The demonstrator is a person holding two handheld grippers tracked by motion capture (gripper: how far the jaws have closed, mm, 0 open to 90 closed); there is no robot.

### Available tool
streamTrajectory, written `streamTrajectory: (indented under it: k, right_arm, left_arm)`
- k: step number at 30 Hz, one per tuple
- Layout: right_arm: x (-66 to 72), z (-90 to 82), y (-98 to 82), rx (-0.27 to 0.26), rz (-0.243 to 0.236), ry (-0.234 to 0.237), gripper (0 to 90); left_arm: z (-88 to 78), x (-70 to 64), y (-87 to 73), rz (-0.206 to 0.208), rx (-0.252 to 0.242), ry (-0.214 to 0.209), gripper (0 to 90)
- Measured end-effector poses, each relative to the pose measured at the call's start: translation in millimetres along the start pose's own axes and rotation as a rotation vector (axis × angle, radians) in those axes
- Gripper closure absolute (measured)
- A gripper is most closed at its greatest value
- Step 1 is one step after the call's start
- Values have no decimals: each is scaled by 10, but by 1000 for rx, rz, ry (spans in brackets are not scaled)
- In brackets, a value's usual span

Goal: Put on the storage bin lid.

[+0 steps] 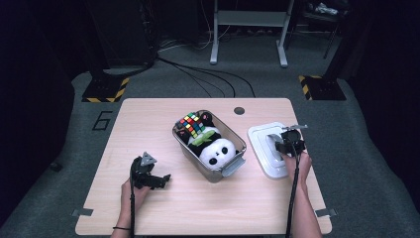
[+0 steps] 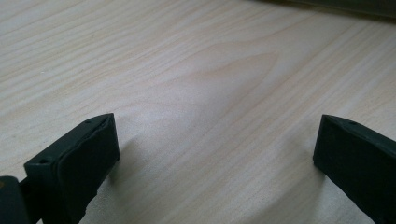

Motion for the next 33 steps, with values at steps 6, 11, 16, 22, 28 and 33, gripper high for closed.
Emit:
streamTrajectory:
  k: [6, 11, 16, 22, 28, 33]
  right_arm:
    - [13, -8, 10, 1, -19, -6, 672]
    - [15, -66, 16, -9, -15, 10, 674]
    - [19, -173, 16, -9, -18, 4, 674]
    - [29, -330, 20, -31, -33, -16, 674]
    - [1, -486, 62, -52, -29, -1, 674]
    - [-9, -639, 139, -81, -13, 29, 674]
  left_arm:
    - [1, -1, 1, -1, -1, -1, 1]
    - [1, -2, 2, -2, -1, 0, 0]
    - [1, -2, 2, -3, -1, -2, 1]
    - [1, -2, 2, -3, 0, -2, 1]
    - [2, -2, 3, -3, -1, -3, 1]
    - [3, -3, 4, -2, -1, 0, 1]
Point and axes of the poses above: each handheld gripper's, and its own axes: z roughly forward along the jaws, y roughly out of its top, x roughly to its left, the point moved 3 cm from there along z, roughly forward along the jaws, and after that the axes turned 7 degrees about x, right-handed, at the moved point
